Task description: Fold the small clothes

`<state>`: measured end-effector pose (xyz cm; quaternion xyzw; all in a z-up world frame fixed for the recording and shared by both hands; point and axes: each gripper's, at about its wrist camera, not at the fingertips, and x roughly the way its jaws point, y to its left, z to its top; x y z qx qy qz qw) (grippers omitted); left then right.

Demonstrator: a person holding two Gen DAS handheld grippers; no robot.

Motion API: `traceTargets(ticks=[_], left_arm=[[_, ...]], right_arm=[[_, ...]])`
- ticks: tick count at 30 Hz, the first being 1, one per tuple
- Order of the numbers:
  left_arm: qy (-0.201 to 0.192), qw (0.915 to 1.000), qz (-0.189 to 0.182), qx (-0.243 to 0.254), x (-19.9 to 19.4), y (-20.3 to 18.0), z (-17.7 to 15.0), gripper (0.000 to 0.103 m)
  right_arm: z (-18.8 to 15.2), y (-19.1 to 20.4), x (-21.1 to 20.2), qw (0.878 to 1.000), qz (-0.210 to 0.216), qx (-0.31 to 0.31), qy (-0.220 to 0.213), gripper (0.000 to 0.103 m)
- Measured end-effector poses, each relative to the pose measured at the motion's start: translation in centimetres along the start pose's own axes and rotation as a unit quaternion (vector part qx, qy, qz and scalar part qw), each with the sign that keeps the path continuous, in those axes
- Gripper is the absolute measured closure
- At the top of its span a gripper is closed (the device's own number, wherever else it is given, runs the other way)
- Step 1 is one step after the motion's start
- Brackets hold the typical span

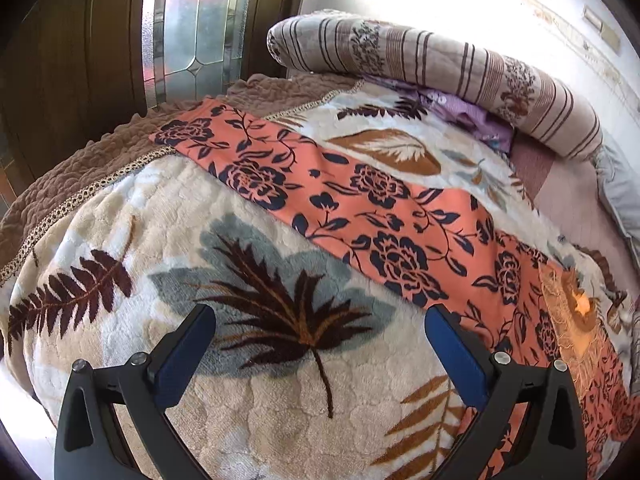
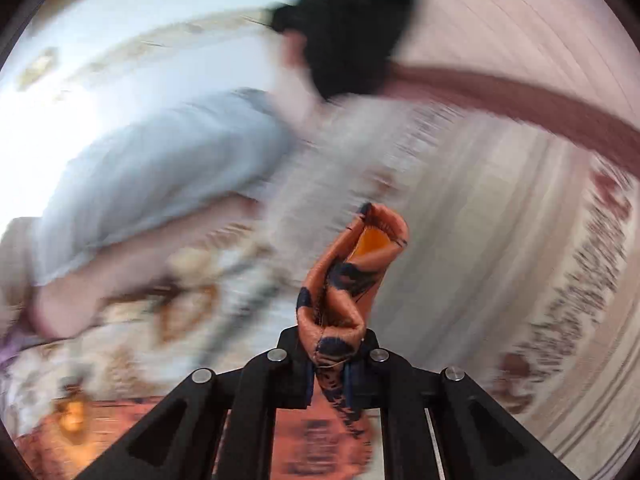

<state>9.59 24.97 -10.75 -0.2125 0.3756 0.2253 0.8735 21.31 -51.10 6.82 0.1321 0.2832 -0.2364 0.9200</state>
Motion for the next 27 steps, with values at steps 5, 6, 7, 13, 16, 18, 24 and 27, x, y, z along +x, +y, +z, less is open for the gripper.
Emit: traceTargets(ticks=[5, 6, 7, 13, 16, 18, 24, 27], left_arm=[[-0.009, 0.9999, -0.010, -0.006, -0.8, 0.5, 0.3, 0.000], [-0.011, 0.9998, -0.012, -0.008, -0.9, 0.8, 0.3, 0.000], [-0.012, 0.9998, -0.014, -0.010, -1.1, 1.0, 0.4, 0.000], [-0.005, 0.9992, -0.025, -0.030, -1.0, 2.0, 0.7, 0.000], [0.000, 0.9993, -0.028, -0.026, -1.0, 2.1, 0.7, 0.000], [-0.004, 0.9993, -0.026, -0.024, -1.2, 2.1, 0.7, 0.000], [-0.005, 0.9995, -0.028, -0.016, -1.2, 1.5, 0.5, 0.000], [-0.004, 0.9995, -0.027, -0.014, -1.1, 1.4, 0.4, 0.000]], right_arm=[[-1.8, 16.0, -7.6, 0.974, 0.223, -0.026, -0.024, 0.093], [-3.1, 19.1, -9.0, 0.963, 0.267, -0.028, -0.021, 0.093], [-4.7, 22.3, -10.2, 0.949, 0.313, -0.025, -0.014, 0.093], [-19.6, 34.6, -6.6, 0.911, 0.379, -0.058, 0.151, 0.020], [-28.7, 35.2, -0.3, 0.901, 0.322, -0.098, 0.273, 0.012], [-30.3, 32.2, 0.5, 0.898, 0.328, -0.076, 0.283, 0.014], [-22.3, 25.8, -2.2, 0.922, 0.340, -0.064, 0.173, 0.013], [-19.0, 21.5, -0.8, 0.937, 0.317, -0.011, 0.146, 0.013]])
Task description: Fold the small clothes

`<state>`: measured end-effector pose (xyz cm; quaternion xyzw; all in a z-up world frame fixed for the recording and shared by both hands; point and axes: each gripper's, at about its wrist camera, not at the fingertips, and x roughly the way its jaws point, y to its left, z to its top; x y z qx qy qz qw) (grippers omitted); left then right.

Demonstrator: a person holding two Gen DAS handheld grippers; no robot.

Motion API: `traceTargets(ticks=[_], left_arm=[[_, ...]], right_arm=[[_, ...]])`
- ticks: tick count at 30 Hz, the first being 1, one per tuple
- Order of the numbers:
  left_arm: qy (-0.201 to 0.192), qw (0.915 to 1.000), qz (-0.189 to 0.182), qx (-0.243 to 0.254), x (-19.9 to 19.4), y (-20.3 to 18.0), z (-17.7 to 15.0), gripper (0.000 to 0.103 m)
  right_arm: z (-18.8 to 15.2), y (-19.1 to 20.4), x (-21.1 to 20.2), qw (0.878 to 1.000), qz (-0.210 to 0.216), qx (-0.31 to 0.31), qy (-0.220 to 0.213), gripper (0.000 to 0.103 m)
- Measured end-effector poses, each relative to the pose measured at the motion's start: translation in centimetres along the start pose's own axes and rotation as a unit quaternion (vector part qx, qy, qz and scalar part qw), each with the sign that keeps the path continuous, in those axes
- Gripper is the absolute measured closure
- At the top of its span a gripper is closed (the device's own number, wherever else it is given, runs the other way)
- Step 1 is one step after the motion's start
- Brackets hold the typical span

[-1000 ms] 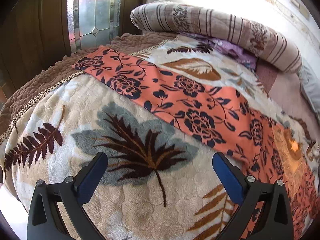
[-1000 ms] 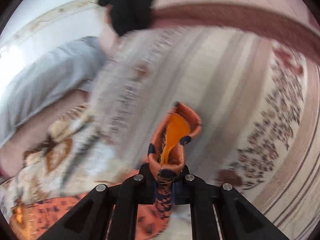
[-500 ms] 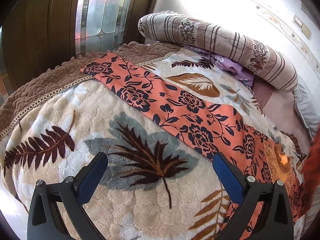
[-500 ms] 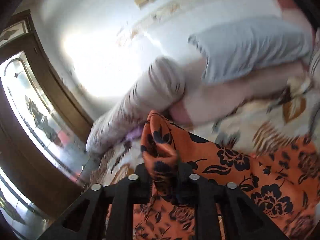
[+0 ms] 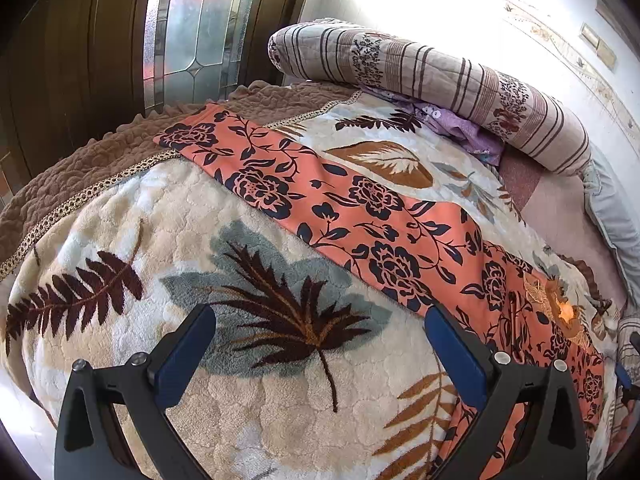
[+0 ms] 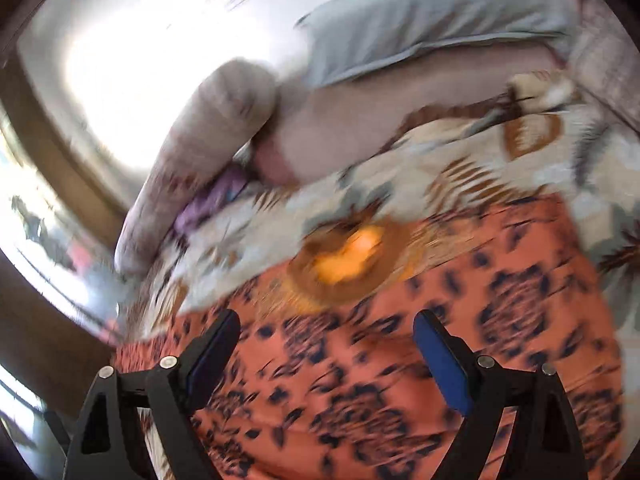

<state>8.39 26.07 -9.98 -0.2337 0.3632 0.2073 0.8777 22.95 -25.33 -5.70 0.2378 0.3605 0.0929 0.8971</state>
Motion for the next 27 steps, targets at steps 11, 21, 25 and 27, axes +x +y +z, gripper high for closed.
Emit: traceTargets(ticks=[11, 21, 25, 27], left_arm=[[0.054, 0.9816, -0.161, 0.088, -2.3, -7.8, -0.4, 0.000], [0.239, 0.9364, -0.221, 0.131, 9.9, -22.5, -0.5, 0.002], [0.244, 0.9420, -0.192, 0.128, 12.2, -23.4, -1.4, 0.007], [0.245, 0.9444, -0.182, 0.122, 12.9, -23.6, -1.7, 0.013]], right_arm=[[-2.3, -8.7, -3.2, 1.000, 0.000, 0.020, 0.013, 0.013], [-8.2, -10.3, -3.2, 0.999, 0.035, 0.013, 0.016, 0.013], [-8.1, -10.9, -3.5, 0.998, 0.058, 0.030, 0.007, 0.013], [-8.0, -11.1, -3.2, 0.997, 0.062, 0.038, 0.011, 0.013]])
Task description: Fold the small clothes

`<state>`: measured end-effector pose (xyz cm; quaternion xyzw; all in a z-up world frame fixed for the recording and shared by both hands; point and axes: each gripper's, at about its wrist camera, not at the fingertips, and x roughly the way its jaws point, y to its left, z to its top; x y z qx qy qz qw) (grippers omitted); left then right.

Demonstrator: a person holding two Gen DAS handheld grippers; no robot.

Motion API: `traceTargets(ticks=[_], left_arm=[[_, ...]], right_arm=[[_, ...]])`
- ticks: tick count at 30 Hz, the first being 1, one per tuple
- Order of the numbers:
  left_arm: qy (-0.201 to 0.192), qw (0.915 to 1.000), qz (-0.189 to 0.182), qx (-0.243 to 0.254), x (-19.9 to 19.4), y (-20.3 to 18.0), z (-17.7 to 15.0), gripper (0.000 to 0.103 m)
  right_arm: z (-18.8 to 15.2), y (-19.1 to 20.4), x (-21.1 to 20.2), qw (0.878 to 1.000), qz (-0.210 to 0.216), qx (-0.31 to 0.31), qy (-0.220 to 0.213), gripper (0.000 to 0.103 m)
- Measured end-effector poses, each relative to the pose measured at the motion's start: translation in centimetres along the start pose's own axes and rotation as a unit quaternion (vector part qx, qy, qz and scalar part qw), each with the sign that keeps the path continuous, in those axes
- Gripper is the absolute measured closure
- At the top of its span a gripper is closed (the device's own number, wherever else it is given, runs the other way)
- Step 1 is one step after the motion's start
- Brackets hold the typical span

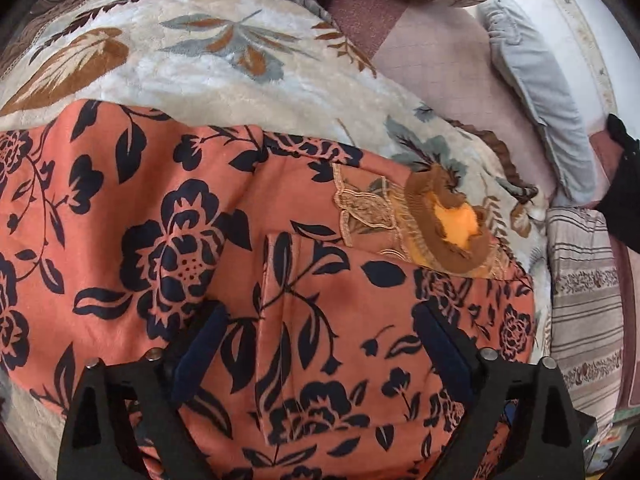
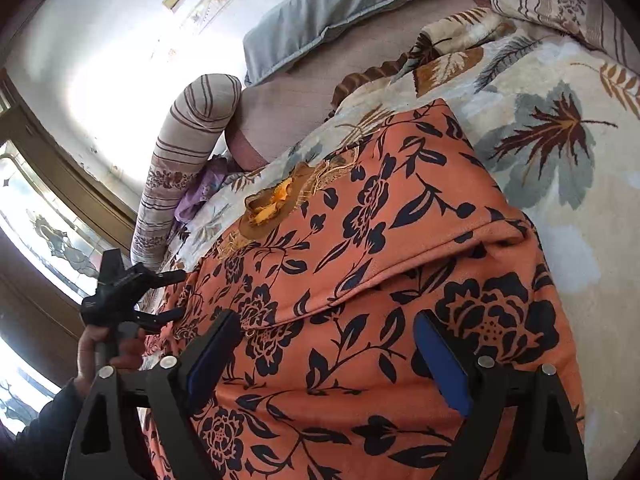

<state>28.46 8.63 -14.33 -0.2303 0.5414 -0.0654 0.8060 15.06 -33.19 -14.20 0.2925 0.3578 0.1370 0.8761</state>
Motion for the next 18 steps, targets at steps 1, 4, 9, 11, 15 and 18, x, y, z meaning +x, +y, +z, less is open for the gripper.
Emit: traceTargets(ticks=[1, 4, 9, 11, 15, 18], left_arm=[[-0.005, 1.0000, 0.008, -0.001, 0.2, 0.0, 0.1, 0.025], [0.004, 0.9979, 0.061, 0.019, 0.7, -0.2, 0.7, 0.097], [-0.096, 0.9916, 0.059, 0.063, -3.5, -2.8, 0.4, 0.097], [-0.120, 0.9881, 0.067, 0.069, -4.4, -2.8, -0.3, 0.097], [-0.063, 0.9891, 0.123, 0.052, 0.0, -0.1, -1.4, 0.096], [-0.078, 0.9860, 0.127, 0.074, -0.3, -0.4, -1.9, 0.095]], right_arm=[[0.1, 0.0, 0.1, 1.000, 0.002, 0.004, 0.002, 0.013], [0.2, -0.1, 0.3, 1.000, 0.006, 0.011, 0.006, 0.013], [0.1, -0.5, 0.5, 1.000, 0.010, 0.024, 0.014, 0.013], [0.1, -0.6, 0.4, 0.999, 0.012, 0.027, 0.012, 0.013], [0.6, -1.1, -0.3, 0.998, 0.024, 0.049, 0.012, 0.013], [2.7, -1.8, -2.0, 0.993, 0.056, 0.098, -0.017, 0.012]])
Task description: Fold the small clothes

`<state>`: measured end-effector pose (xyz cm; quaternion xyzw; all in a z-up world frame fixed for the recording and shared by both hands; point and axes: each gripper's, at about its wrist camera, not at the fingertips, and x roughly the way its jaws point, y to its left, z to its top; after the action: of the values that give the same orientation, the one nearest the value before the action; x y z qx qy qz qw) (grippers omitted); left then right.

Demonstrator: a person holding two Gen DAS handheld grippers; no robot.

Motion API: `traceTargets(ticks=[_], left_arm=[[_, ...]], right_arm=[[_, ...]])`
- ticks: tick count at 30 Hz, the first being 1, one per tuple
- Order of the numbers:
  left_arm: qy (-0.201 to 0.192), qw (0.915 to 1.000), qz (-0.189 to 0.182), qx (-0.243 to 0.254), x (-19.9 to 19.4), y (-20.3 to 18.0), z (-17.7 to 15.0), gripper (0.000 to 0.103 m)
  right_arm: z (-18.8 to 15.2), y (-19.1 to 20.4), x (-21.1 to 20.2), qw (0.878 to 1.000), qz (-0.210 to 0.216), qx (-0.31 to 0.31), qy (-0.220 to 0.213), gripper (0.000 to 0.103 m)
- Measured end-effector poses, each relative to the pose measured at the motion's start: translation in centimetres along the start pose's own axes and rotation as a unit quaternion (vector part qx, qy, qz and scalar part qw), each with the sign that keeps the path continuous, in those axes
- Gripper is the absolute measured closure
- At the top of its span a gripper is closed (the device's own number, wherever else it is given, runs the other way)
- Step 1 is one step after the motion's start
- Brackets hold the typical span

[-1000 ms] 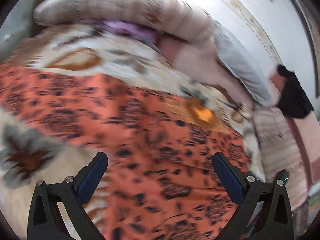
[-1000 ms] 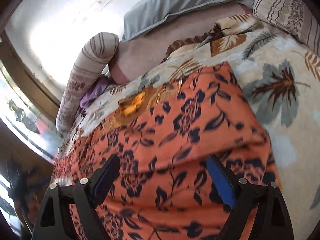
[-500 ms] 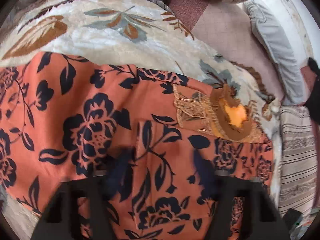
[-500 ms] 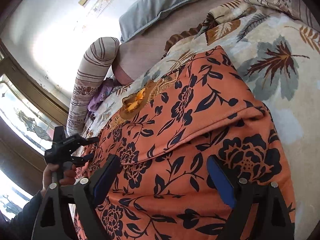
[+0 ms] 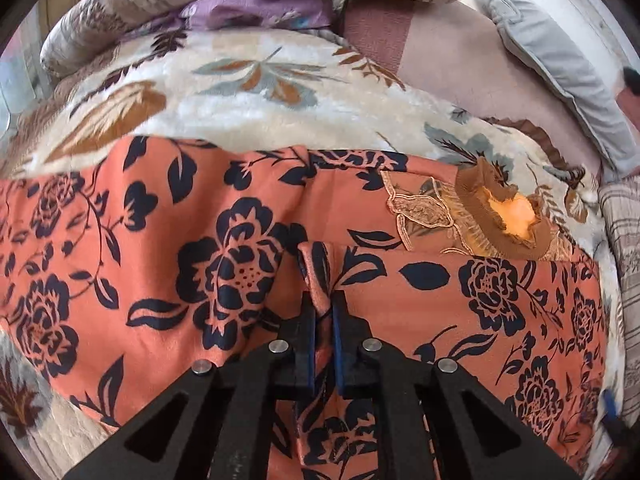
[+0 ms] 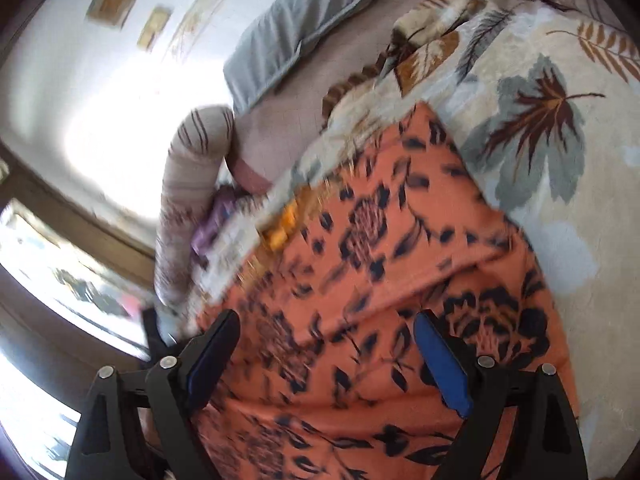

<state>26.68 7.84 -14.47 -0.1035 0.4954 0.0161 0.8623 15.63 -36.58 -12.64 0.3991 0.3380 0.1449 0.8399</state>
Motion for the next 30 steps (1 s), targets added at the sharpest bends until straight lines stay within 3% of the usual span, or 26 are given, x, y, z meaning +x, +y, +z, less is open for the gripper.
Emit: traceTargets(ticks=[2, 5, 6, 7, 8, 9, 10, 12, 13, 14, 18, 20, 22, 25, 27, 28, 30], left_arm=[[0.003, 1.0000, -0.001, 0.002, -0.2, 0.1, 0.3, 0.095], [0.006, 0.9997, -0.018, -0.015, -0.2, 0.8, 0.5, 0.093], [0.006, 0.9995, -0.023, -0.019, 0.5, 0.8, 0.7, 0.093], [0.007, 0.9994, -0.028, -0.020, 0.2, 1.0, 0.7, 0.092], [0.009, 0.9994, -0.029, -0.018, 0.3, 0.8, 0.6, 0.092], [0.011, 0.9993, -0.033, -0.016, -0.3, 0.9, 0.6, 0.092], [0.005, 0.9990, -0.042, -0.013, -1.3, 1.2, 0.6, 0.086], [-0.015, 0.9979, -0.059, -0.022, -3.0, 1.9, 0.4, 0.065], [-0.024, 0.9969, -0.066, -0.036, -4.1, 2.7, 0.2, 0.045], [-0.040, 0.9945, -0.080, -0.054, -5.7, 4.0, -0.2, 0.033], [-0.081, 0.9828, -0.117, -0.117, -10.4, 10.7, -2.0, 0.031], [-0.103, 0.9710, -0.120, -0.179, -12.1, 16.1, -2.7, 0.031], [-0.122, 0.9533, -0.114, -0.252, -13.1, 22.3, -3.5, 0.031], [-0.134, 0.9102, -0.106, -0.377, -13.0, 31.6, -4.5, 0.031], [-0.137, 0.8865, -0.097, -0.431, -12.3, 36.4, -4.7, 0.032], [-0.137, 0.8795, -0.098, -0.445, -11.7, 38.2, -4.6, 0.032], [-0.133, 0.8737, -0.092, -0.459, -10.7, 40.2, -4.1, 0.032]], right_arm=[[2.7, 0.3, 0.6, 1.000, 0.015, 0.013, 0.001, 0.007], [7.1, -1.1, 4.4, 0.996, 0.057, 0.062, 0.032, 0.007], [8.3, -2.4, 6.1, 0.996, 0.042, 0.072, 0.040, 0.007], [9.0, -4.0, 7.3, 0.996, -0.024, 0.077, 0.035, 0.008], [9.1, -6.1, 8.1, 0.992, -0.057, 0.109, 0.035, 0.011], [8.9, -6.6, 7.7, 0.990, -0.039, 0.131, 0.019, 0.012], [8.9, -5.3, 6.7, 0.993, -0.038, 0.113, 0.008, 0.012], [7.9, -2.2, 4.8, 0.997, -0.054, 0.052, -0.013, 0.011], [7.0, -0.8, 4.1, 0.998, -0.051, 0.021, -0.016, 0.011], [5.8, 0.6, 3.5, 0.999, -0.050, -0.010, -0.012, 0.011], [-1.9, 4.9, 2.6, 0.982, -0.104, -0.158, 0.013, 0.011], [-5.5, 6.0, 2.2, 0.970, -0.127, -0.208, 0.009, 0.011], [-7.8, 5.9, 2.5, 0.961, -0.146, -0.235, 0.012, 0.011], [-9.6, 3.9, 3.7, 0.958, -0.172, -0.227, 0.035, 0.011], [-9.7, 3.8, 3.9, 0.957, -0.178, -0.225, 0.033, 0.011], [-9.7, 3.9, 3.9, 0.957, -0.179, -0.225, 0.034, 0.011], [-9.8, 3.5, 4.2, 0.957, -0.181, -0.224, 0.036, 0.011]])
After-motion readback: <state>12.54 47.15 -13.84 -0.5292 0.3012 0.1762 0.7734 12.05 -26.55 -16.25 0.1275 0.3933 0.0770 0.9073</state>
